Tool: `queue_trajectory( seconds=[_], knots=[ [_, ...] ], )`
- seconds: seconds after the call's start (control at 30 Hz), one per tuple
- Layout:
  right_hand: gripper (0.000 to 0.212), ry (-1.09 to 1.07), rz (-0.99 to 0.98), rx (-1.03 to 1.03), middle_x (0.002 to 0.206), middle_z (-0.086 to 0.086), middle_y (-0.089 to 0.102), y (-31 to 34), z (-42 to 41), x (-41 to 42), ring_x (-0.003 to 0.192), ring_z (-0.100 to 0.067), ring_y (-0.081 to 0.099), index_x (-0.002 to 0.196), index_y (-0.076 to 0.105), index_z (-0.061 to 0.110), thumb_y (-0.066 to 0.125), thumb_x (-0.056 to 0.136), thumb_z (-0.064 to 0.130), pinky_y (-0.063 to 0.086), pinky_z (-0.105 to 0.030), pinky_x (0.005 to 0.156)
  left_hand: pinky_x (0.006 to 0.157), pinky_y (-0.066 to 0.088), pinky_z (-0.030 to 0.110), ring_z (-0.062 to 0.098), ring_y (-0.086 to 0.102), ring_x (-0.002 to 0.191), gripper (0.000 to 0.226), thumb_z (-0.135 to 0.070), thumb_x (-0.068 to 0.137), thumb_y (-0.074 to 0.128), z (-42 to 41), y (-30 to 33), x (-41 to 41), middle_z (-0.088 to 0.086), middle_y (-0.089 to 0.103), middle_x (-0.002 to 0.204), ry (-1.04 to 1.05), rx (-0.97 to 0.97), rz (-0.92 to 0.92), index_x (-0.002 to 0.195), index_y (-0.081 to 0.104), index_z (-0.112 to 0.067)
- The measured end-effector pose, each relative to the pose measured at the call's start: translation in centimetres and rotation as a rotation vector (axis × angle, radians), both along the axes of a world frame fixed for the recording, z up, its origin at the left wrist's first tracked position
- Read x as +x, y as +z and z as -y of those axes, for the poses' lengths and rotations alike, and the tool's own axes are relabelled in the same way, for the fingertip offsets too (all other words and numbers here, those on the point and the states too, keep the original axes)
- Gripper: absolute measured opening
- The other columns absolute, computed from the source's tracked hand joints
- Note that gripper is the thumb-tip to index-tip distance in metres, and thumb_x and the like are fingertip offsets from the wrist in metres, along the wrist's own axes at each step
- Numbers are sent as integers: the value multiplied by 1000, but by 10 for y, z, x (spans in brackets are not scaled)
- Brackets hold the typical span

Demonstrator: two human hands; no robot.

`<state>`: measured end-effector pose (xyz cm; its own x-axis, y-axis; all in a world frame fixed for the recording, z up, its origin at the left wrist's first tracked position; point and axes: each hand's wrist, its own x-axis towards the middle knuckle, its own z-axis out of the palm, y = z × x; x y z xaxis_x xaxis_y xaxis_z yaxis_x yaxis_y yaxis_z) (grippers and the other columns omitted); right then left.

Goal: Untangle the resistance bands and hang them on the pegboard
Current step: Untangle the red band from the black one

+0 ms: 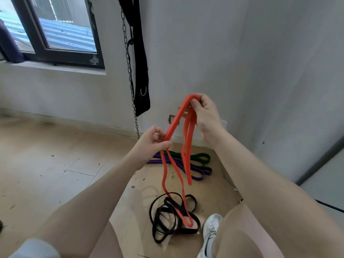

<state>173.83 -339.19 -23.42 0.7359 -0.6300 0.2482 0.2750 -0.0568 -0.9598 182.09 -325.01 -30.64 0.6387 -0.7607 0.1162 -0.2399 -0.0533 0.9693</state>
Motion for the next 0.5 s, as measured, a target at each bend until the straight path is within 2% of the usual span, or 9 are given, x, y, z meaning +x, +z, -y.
queue_trajectory(
  seconds=[0.13, 0.23, 0.3, 0.4, 0.43, 0.5],
  knots=[
    [20, -100, -68, -2, 78, -1, 59, -11, 16, -10, 72, -11, 65, 88, 52, 17, 38, 100, 10, 53, -34, 74, 79, 54, 34, 14, 68, 77, 15, 0, 86, 59, -2, 20, 7, 3, 65, 80, 131, -117, 70, 93, 50, -10],
    [17, -168, -221, -130, 79, 2, 60, -23, 27, -14, 76, -12, 61, 88, 54, 19, 43, 98, 10, 47, -33, 78, 75, 56, 29, 13, 67, 74, 14, -1, 88, 58, 1, 57, 12, 5, 65, 84, 204, -218, 179, 90, 53, -14],
    [15, -119, -321, -205, 87, 0, 62, -25, 28, -16, 84, -15, 60, 103, 56, 15, 47, 95, 5, 45, -28, 79, 73, 56, 27, 13, 67, 73, 13, -2, 87, 59, 5, 82, 13, 2, 65, 84, 190, -233, 289, 91, 55, -14],
    [54, 43, -354, -331, 104, -4, 60, -6, 23, -21, 98, -12, 58, 133, 40, 16, 46, 86, -10, 47, -24, 81, 75, 57, 25, 12, 67, 73, 12, -3, 87, 61, 11, 114, 10, -2, 65, 85, 138, -220, 457, 96, 58, -10],
    [62, 112, -324, -366, 110, -4, 59, 3, 20, -21, 104, -10, 56, 138, 34, 18, 47, 85, -11, 48, -23, 82, 75, 56, 24, 12, 67, 73, 12, -4, 87, 61, 13, 123, 9, -4, 65, 86, 109, -197, 510, 96, 59, -11],
    [63, 233, -214, -391, 119, -1, 56, 24, 13, -22, 111, -8, 55, 140, 31, 20, 53, 87, -6, 50, -26, 87, 75, 54, 20, 13, 67, 76, 11, -6, 86, 62, 19, 136, 6, -8, 66, 87, 49, -124, 651, 96, 60, -12]
  ],
)
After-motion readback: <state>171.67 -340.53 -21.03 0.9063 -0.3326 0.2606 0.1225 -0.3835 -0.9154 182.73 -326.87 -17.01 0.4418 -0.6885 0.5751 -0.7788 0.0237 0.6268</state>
